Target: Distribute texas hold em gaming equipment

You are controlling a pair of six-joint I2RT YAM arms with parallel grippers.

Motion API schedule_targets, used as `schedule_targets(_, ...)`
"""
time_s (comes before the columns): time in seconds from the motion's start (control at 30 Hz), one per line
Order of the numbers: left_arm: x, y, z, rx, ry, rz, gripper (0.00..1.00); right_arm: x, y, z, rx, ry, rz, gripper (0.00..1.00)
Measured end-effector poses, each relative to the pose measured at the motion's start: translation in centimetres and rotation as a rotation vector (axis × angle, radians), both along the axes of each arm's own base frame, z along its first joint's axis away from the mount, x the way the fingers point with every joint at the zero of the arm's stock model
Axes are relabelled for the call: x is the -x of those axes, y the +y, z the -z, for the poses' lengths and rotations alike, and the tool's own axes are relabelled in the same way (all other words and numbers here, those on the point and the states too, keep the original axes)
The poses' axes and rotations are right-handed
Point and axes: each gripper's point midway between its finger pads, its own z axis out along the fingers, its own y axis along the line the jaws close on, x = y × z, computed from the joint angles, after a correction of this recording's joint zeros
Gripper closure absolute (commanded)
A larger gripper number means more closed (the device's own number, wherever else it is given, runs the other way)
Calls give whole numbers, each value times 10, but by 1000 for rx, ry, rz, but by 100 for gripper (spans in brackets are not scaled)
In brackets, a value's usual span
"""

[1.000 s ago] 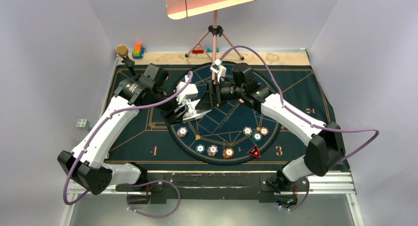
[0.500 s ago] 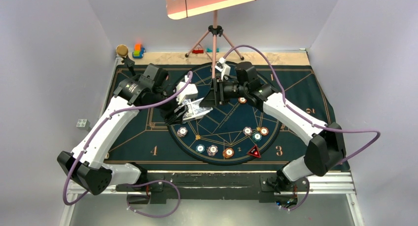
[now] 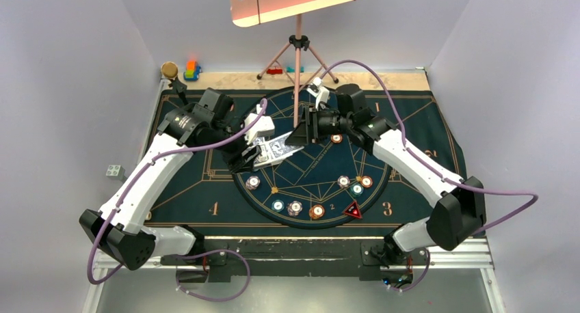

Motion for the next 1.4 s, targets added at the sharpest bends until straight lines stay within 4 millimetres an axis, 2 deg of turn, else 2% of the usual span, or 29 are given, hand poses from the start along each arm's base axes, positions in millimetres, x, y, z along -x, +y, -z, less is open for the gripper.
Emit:
schedule_targets(0.33, 1, 0, -2, 5, -5, 1, 100, -4, -16, -10, 9, -35, 46, 69)
schedule_targets(0.47, 1, 0, -3, 7, -8, 1, 100, -5, -24, -14, 14, -42, 72, 90)
schedule_targets(0.57, 1, 0, -3, 7, -9, 1, 100, -7, -30, -19, 11, -48, 94, 100)
schedule_targets(0.83, 1, 0, -3, 7, -9, 1, 100, -23, -58, -32, -4, -76, 185, 100)
schedule_targets(1.03, 1, 0, -3, 7, -9, 1, 100, -57, -94, -31, -3, -63, 327, 100)
schedule_targets(1.13, 1, 0, -3, 7, -9, 1, 100, -83, -113, -15, 21, -38, 412, 100)
schedule_targets(1.2, 2, 0, -3, 7, -8, 1, 100, -106, -123, 6, 44, 4, 468, 100)
schedule_targets(1.3, 2, 1, -3, 6, -7, 1, 100, -134, -133, 53, 78, 101, 511, 100)
schedule_targets(1.4, 2, 1, -3, 6, -7, 1, 100, -148, -142, 99, 130, 196, 547, 100)
